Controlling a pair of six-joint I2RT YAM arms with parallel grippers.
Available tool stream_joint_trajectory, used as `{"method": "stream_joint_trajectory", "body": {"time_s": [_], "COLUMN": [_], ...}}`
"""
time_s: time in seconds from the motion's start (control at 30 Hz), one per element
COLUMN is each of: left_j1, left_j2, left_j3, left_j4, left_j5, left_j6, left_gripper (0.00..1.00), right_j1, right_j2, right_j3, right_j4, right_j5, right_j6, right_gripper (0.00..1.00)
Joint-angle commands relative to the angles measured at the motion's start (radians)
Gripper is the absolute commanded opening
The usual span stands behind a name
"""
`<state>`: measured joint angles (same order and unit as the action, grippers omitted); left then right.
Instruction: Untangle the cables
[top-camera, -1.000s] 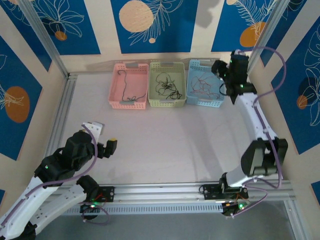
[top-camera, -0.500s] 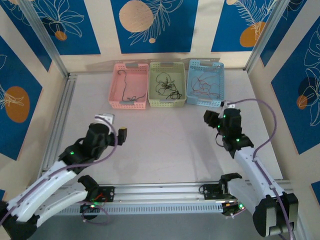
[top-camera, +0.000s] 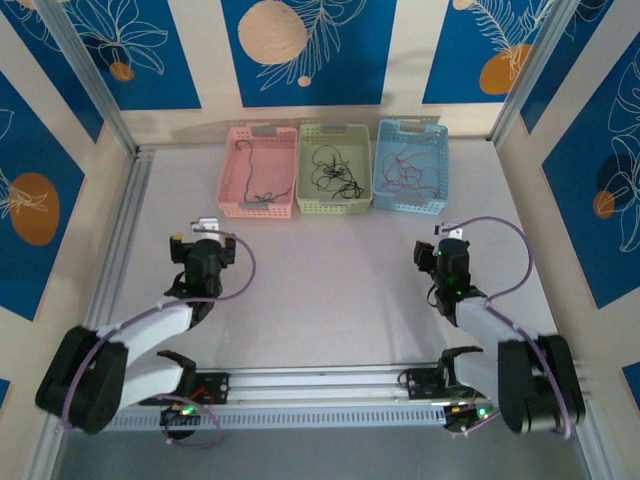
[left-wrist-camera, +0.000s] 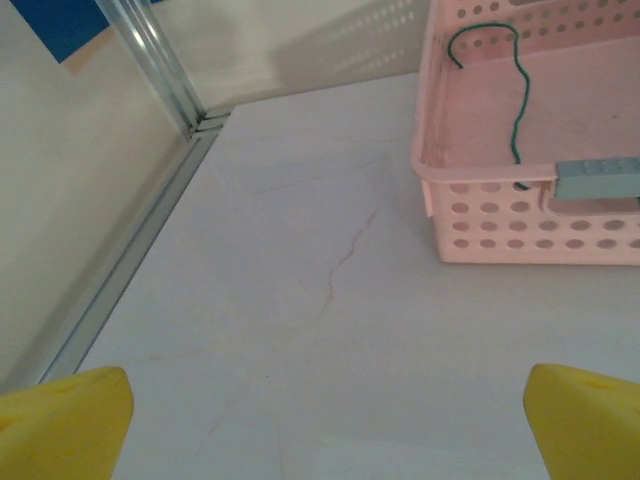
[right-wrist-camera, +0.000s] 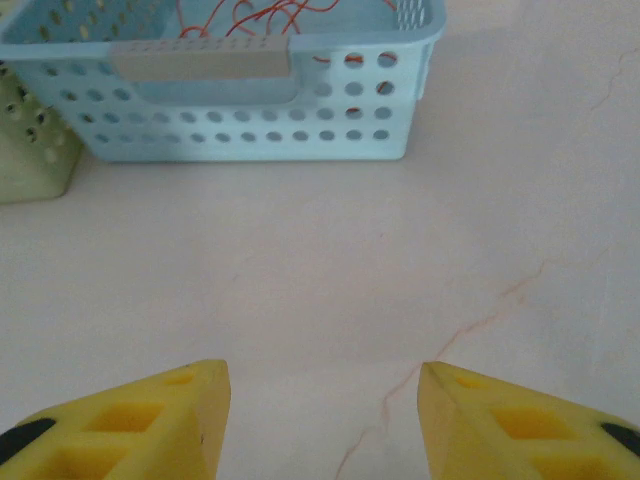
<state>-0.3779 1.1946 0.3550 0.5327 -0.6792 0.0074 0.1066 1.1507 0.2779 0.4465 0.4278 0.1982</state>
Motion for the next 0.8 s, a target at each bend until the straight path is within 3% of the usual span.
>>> {"method": "stream_joint_trajectory", "body": {"time_s": [0.0,0.13,0.17,0.23,0.27,0.3,0.33,0.37,0.4,0.47,0.5,0.63,0.67,0.7,0.77], "left_j1": [0.073,0.166,0.188,0.203,0.225,0.238,0.238,0.243,0.261,0.276,0.277,0.277,0.277,0.277,0.277], "left_j2": [0.118,0.285,0.328,0.308,0.330,0.392,0.396,0.344,0.355,0.364,0.362,0.368,0.363,0.367,0.365], "left_j3": [-0.013,-0.052,-0.058,-0.048,-0.052,-0.054,-0.050,-0.011,0.008,0.015,0.018,0.012,0.012,0.010,0.010], "left_j4": [0.282,0.503,0.564,0.487,0.498,0.592,0.589,0.413,0.404,0.403,0.392,0.422,0.412,0.422,0.420], "left_j5": [0.059,0.213,0.262,0.342,0.403,0.452,0.500,0.530,0.563,0.570,0.570,0.568,0.569,0.569,0.568], "left_j6": [0.095,0.076,0.078,0.064,0.057,0.077,0.095,0.082,0.073,0.059,0.057,0.062,0.060,0.061,0.060], "left_gripper": [1.00,0.99,1.00,0.99,0.99,0.99,1.00,1.00,1.00,1.00,1.00,1.00,1.00,1.00,1.00], "right_j1": [-0.028,-0.092,-0.083,-0.090,-0.104,-0.096,-0.078,-0.093,-0.101,-0.090,-0.090,-0.088,-0.089,-0.084,-0.072], "right_j2": [0.114,0.293,0.259,0.298,0.338,0.398,0.381,0.358,0.390,0.363,0.381,0.371,0.371,0.374,0.372], "right_j3": [-0.007,0.004,0.027,0.018,0.040,0.063,0.112,0.134,0.101,0.130,0.113,0.122,0.118,0.116,0.115], "right_j4": [0.364,0.563,0.457,0.523,0.491,0.555,0.438,0.338,0.461,0.355,0.419,0.387,0.393,0.406,0.408], "right_j5": [0.012,-0.076,-0.091,-0.130,-0.182,-0.149,-0.149,-0.173,-0.204,-0.181,-0.181,-0.178,-0.179,-0.172,-0.155], "right_j6": [-0.016,-0.008,-0.020,-0.036,-0.030,-0.033,-0.053,-0.044,-0.044,-0.050,-0.055,-0.053,-0.056,-0.059,-0.069], "right_gripper": [0.53,0.51,0.50,0.49,0.49,0.50,0.51,0.54,0.54,0.55,0.56,0.56,0.64,0.98,0.99]}}
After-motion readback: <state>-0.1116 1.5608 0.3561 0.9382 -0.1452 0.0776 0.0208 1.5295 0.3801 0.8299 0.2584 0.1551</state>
